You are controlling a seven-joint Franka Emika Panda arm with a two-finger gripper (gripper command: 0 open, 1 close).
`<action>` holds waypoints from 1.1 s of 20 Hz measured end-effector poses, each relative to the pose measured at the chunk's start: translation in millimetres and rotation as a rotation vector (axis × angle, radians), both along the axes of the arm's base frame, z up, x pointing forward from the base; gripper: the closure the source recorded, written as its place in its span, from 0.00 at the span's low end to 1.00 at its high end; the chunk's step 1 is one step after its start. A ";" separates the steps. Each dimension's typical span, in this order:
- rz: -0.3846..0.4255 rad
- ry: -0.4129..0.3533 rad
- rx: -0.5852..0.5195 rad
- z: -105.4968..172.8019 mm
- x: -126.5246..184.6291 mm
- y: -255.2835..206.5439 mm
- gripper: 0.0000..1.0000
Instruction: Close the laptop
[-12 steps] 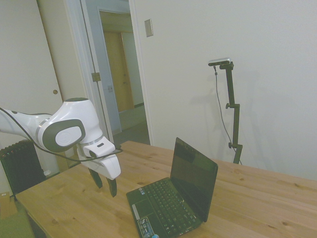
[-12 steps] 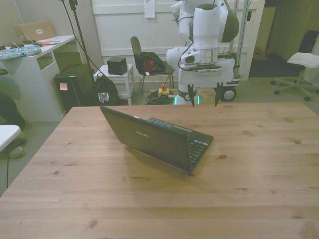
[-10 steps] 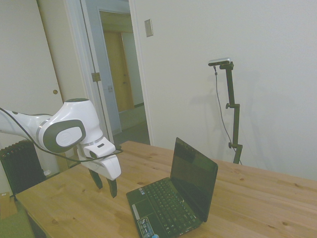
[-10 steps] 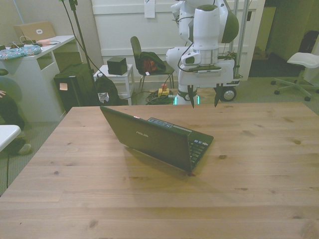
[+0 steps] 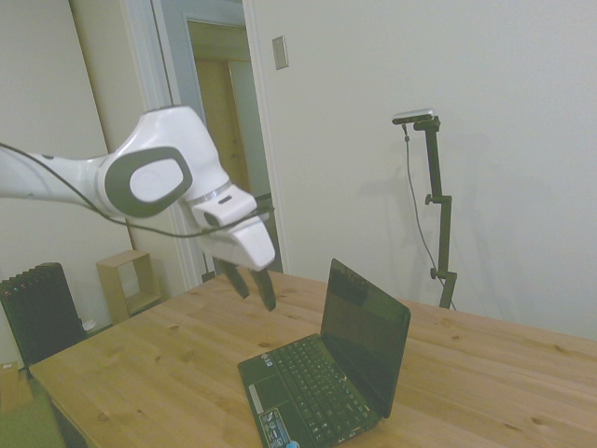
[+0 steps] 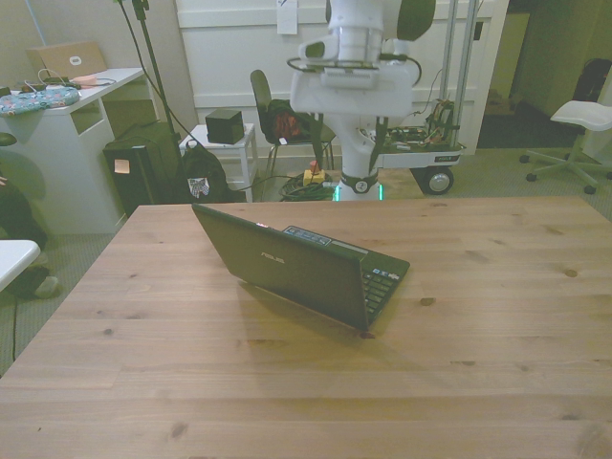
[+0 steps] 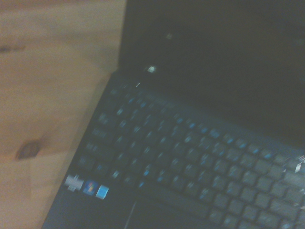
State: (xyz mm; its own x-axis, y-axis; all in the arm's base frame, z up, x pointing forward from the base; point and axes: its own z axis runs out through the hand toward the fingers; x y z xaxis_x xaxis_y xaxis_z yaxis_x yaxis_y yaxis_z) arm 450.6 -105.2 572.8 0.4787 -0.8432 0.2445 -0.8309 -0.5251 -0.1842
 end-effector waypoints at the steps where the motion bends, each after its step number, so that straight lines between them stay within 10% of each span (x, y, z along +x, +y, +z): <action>1: -0.024 -0.011 0.002 13.9 2.9 -13.7 0.00; 13: -0.265 -0.028 0.040 58.2 84.9 -168.0 0.00; 22: -0.354 0.006 0.141 3.7 143.4 -251.8 0.00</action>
